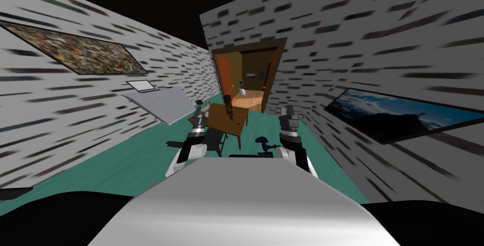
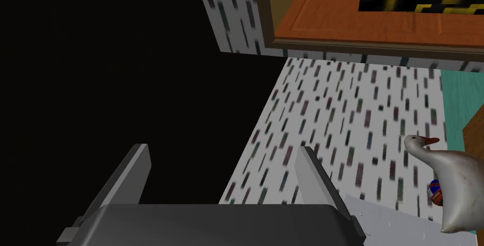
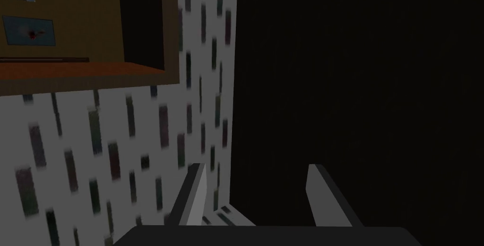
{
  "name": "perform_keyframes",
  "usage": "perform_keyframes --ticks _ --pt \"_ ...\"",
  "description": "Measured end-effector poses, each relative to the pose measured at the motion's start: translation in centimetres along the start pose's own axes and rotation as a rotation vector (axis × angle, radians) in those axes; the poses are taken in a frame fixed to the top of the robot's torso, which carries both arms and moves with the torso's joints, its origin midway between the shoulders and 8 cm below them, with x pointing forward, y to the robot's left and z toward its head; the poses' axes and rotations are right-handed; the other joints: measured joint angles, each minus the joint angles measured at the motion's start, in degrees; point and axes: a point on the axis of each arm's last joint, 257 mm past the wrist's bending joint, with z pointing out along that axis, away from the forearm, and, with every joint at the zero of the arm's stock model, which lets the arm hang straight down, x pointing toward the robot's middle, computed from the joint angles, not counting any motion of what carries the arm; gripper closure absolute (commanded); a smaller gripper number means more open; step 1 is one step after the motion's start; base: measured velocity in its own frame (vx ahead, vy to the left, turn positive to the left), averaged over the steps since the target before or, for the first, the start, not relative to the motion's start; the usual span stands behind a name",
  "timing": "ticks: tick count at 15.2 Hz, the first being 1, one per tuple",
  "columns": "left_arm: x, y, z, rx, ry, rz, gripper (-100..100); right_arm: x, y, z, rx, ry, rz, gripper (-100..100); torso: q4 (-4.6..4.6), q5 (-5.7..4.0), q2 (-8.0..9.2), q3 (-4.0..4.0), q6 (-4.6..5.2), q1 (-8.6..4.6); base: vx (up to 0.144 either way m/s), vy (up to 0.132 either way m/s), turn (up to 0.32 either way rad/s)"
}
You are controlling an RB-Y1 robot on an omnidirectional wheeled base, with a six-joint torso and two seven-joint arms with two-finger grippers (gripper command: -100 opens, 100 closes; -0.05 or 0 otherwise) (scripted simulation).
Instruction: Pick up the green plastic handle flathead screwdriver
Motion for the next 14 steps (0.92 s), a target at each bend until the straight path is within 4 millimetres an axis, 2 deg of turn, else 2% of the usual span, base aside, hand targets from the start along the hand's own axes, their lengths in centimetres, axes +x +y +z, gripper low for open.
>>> perform_keyframes --ticks 6,10,14 --pt "-0.8 5.4 -0.5 -0.159 0.019 0.027 -100 0.0 0.0 0.0 0.0 0.0 0.0 0 -0.01 0.0 -0.07 -0.04 0.01 -0.03 0.035 -0.096 -0.079" --pt "-1.4 8.7 -0.9 -0.26 0.025 0.042 -100 0.0 0.0 0.0 0.0 0.0 0.0 0 0.0 0.03 0.02 0.01 -0.01 0.16 0.016 -0.056 -0.05" --pt "-2.3 13.0 -2.5 -0.392 0.029 0.059 -100 0.0 0.0 0.0 0.0 0.0 0.0 0 -0.02 -0.02 -0.07 -0.04 0.0 -0.08 0.042 -0.099 -0.084"
